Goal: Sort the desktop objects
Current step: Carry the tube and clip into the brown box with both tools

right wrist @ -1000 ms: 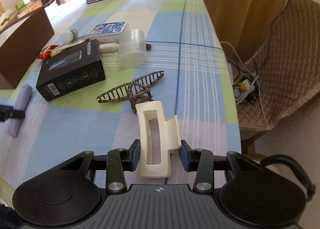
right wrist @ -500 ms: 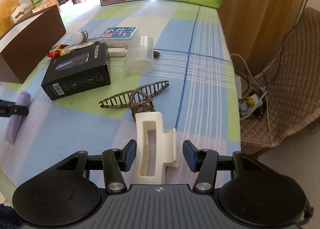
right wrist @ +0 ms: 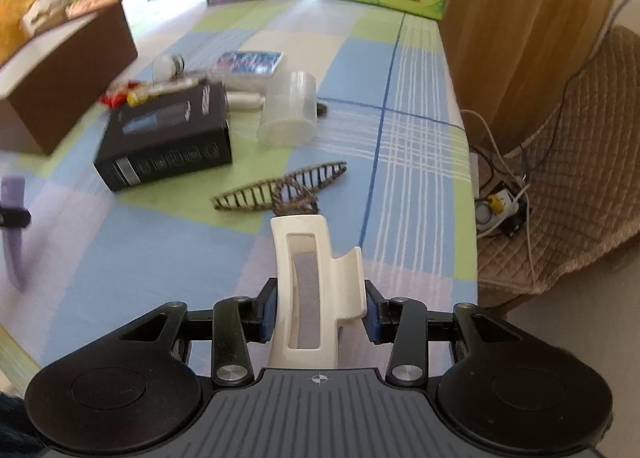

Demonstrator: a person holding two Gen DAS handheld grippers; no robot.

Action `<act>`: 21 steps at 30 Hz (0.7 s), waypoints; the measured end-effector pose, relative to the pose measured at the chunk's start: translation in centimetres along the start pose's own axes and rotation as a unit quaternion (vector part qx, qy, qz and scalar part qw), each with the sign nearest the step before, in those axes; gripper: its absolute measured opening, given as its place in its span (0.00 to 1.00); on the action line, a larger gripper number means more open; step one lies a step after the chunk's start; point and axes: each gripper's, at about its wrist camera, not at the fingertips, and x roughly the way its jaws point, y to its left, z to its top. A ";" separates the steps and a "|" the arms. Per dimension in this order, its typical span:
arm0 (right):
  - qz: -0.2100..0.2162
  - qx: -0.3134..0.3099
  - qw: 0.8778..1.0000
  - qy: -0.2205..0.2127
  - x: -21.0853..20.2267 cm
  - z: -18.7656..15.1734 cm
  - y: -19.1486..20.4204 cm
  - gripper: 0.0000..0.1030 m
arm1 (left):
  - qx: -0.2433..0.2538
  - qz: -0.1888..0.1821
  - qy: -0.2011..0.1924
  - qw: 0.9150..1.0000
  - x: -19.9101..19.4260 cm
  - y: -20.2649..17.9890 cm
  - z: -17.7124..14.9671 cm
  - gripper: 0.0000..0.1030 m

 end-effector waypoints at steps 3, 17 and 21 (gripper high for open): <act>0.006 0.030 0.999 -0.014 -1.6 0.6 0.9 0.38 | 0.020 -0.020 -0.008 1.000 -0.8 0.6 0.7 0.26; 0.047 0.014 0.997 -0.060 -3.2 4.5 12.4 0.38 | 0.066 -0.087 -0.059 0.992 -5.5 5.5 3.2 0.26; 0.060 -0.002 0.996 -0.068 -2.7 5.7 15.3 0.38 | 0.062 -0.093 -0.075 0.991 -7.2 7.6 3.9 0.26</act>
